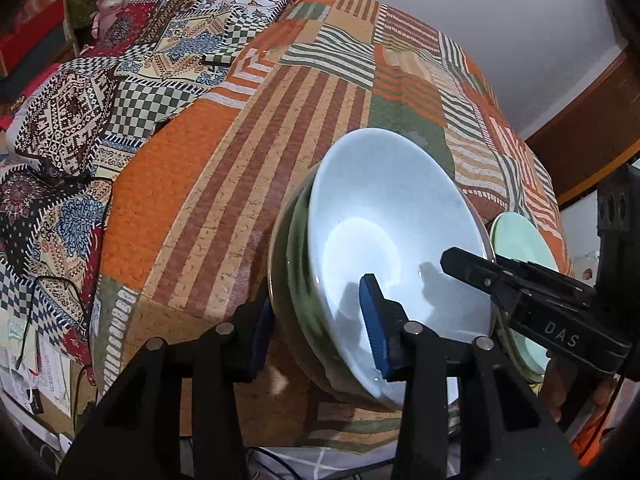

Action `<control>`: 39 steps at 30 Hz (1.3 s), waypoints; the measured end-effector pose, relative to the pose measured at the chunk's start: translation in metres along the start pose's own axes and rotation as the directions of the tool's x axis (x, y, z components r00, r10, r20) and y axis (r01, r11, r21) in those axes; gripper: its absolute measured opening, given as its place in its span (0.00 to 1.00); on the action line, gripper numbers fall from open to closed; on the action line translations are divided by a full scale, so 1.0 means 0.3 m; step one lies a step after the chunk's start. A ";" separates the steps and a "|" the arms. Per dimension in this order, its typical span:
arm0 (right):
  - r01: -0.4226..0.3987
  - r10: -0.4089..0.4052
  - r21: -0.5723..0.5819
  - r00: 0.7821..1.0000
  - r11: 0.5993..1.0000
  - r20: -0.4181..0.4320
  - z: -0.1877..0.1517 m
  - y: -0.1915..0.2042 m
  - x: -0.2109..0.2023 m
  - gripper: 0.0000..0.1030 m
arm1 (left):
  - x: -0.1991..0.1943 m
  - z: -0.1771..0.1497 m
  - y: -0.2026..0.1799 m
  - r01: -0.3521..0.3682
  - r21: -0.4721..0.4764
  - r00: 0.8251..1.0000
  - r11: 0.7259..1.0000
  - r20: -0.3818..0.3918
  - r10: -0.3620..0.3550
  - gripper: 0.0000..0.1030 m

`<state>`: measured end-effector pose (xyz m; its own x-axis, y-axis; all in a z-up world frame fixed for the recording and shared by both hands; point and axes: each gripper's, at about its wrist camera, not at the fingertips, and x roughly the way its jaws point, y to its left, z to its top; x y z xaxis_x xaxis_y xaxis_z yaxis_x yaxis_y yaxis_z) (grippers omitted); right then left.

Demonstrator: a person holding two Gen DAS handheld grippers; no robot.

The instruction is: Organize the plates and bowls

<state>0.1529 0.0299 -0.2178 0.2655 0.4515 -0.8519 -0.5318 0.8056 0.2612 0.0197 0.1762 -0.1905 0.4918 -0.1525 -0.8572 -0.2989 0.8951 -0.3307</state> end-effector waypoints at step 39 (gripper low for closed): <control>0.007 -0.034 0.101 0.963 0.995 0.266 -0.070 -0.095 -0.412 0.28 | -0.263 0.020 -0.343 0.063 0.208 0.979 0.976 0.175 -0.100 0.41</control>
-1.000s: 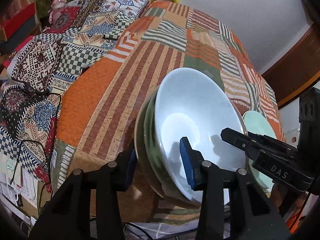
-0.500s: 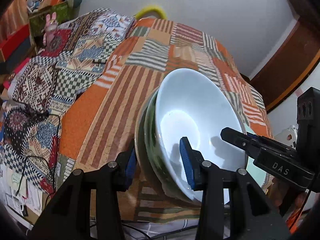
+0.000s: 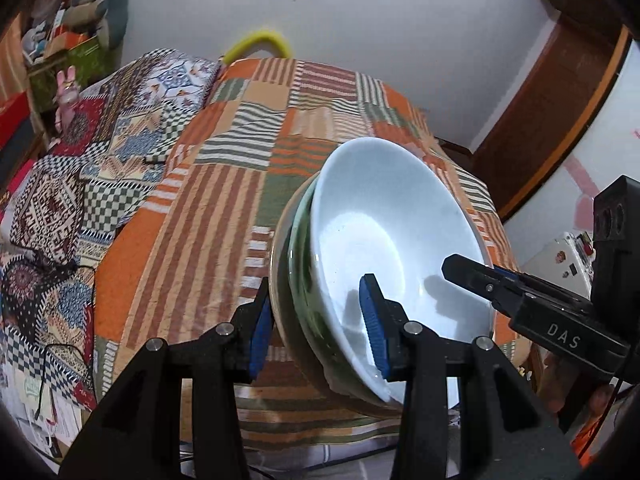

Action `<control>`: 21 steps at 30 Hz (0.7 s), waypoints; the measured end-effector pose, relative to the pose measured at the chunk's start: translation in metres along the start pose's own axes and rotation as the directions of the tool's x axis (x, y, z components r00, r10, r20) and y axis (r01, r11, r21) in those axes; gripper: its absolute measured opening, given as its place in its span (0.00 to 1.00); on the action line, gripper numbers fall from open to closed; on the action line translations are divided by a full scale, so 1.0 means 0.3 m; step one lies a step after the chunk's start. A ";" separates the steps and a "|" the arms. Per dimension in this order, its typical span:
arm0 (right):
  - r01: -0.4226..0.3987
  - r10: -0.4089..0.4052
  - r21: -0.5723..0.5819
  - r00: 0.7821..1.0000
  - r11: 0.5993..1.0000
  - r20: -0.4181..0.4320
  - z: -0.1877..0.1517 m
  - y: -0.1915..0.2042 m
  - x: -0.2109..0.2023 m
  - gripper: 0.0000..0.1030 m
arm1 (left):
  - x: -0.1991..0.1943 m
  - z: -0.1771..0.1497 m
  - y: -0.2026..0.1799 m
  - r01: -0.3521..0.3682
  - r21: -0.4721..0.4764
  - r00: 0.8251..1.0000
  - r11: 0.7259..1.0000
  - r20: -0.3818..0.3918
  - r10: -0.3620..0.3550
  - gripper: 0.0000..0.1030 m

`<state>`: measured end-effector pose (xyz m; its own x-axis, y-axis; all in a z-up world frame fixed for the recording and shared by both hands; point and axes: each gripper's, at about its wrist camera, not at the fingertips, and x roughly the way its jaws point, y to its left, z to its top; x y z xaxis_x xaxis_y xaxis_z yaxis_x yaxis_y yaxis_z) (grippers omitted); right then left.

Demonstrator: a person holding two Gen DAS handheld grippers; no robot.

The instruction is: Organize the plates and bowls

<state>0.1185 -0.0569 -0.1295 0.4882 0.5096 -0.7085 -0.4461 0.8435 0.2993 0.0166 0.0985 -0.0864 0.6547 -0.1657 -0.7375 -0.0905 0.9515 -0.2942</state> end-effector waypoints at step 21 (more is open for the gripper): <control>0.052 -0.058 0.107 0.997 0.993 0.055 -0.064 -0.207 -0.153 0.28 | 0.091 -0.017 -0.241 0.061 0.119 0.996 0.991 -0.077 -0.052 0.41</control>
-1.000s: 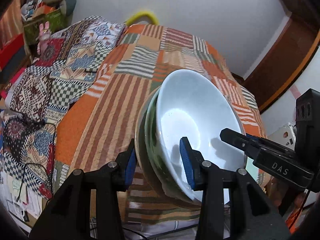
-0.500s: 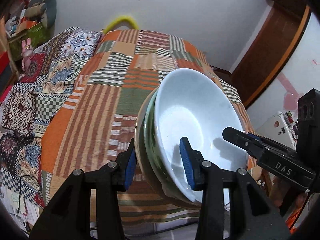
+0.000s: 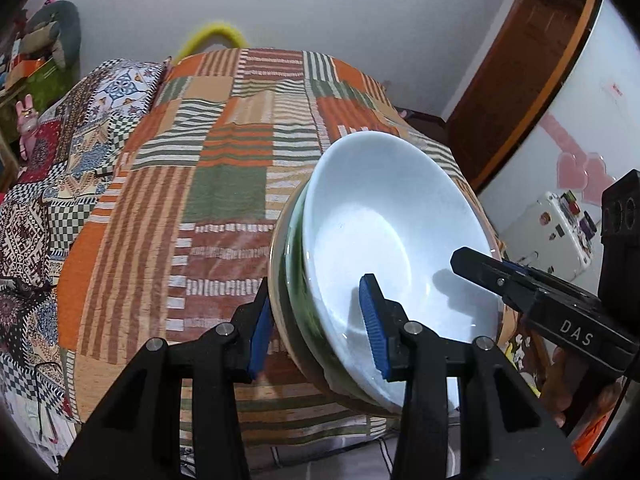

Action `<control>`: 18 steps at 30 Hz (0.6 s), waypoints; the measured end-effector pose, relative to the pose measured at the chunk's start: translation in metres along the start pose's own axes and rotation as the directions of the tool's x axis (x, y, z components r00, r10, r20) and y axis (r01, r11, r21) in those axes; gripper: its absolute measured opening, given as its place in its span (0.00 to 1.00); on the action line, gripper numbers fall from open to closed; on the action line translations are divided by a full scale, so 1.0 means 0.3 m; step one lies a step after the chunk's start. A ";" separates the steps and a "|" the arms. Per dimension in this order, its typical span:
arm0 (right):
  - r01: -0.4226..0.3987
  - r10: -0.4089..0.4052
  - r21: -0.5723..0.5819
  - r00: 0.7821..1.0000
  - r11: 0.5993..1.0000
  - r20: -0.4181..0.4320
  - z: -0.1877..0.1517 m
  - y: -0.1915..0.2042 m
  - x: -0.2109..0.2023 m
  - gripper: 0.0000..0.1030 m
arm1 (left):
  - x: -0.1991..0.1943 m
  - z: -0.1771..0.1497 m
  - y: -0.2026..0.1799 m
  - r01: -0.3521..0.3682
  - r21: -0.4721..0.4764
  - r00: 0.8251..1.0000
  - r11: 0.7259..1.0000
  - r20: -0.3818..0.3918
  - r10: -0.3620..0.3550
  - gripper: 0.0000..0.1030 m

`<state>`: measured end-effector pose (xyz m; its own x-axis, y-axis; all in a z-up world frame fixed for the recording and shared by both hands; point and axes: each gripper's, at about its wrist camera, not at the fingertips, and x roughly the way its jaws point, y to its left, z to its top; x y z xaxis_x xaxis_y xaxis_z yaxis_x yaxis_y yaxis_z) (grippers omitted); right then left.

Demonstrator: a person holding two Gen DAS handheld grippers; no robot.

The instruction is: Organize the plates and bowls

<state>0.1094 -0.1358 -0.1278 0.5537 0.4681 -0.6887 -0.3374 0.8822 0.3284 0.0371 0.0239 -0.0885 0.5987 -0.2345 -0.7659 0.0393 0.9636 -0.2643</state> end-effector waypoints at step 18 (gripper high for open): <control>0.052 -0.047 0.087 0.997 0.995 -0.063 -0.059 -0.131 0.020 0.28 | 0.174 -0.043 -0.074 0.024 0.028 0.989 0.999 -0.146 -0.020 0.41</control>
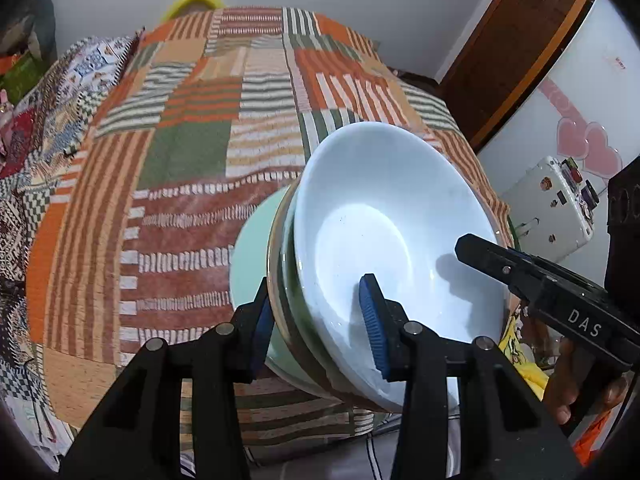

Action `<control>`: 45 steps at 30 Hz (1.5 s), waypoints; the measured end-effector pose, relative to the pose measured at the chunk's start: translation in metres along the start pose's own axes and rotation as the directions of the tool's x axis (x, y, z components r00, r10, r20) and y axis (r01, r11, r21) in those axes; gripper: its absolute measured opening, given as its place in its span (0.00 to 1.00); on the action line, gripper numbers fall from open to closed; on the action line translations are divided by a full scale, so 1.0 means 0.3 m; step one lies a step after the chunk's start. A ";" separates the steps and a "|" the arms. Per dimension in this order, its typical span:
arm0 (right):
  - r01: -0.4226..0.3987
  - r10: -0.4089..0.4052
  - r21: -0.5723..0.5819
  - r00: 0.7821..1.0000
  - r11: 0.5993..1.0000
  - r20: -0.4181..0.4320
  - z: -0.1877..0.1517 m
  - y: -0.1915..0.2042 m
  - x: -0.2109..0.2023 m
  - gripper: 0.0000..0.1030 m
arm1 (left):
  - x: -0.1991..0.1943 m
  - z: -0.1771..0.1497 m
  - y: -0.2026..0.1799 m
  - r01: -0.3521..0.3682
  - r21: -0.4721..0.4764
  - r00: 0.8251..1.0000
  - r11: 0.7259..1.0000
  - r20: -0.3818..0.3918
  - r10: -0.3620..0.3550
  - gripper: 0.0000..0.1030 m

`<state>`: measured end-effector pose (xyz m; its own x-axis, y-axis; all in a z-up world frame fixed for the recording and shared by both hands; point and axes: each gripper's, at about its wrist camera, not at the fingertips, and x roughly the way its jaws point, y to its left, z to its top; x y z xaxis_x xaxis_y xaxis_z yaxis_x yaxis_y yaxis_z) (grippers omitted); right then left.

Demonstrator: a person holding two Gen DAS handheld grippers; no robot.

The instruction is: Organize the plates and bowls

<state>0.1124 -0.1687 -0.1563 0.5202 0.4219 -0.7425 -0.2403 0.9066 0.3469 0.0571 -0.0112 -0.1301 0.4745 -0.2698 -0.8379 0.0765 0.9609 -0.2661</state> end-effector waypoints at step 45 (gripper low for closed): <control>0.048 -0.022 -0.110 0.974 0.993 0.225 0.025 0.056 -0.236 0.38 | -0.397 -0.004 -0.080 -0.117 0.049 0.898 0.992 0.431 0.085 0.46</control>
<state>0.0779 -0.1834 -0.0936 0.6962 0.3908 -0.6021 -0.3038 0.9204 0.2462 -0.0022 -0.0021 -0.0246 0.8110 -0.1343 -0.5694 0.0631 0.9877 -0.1430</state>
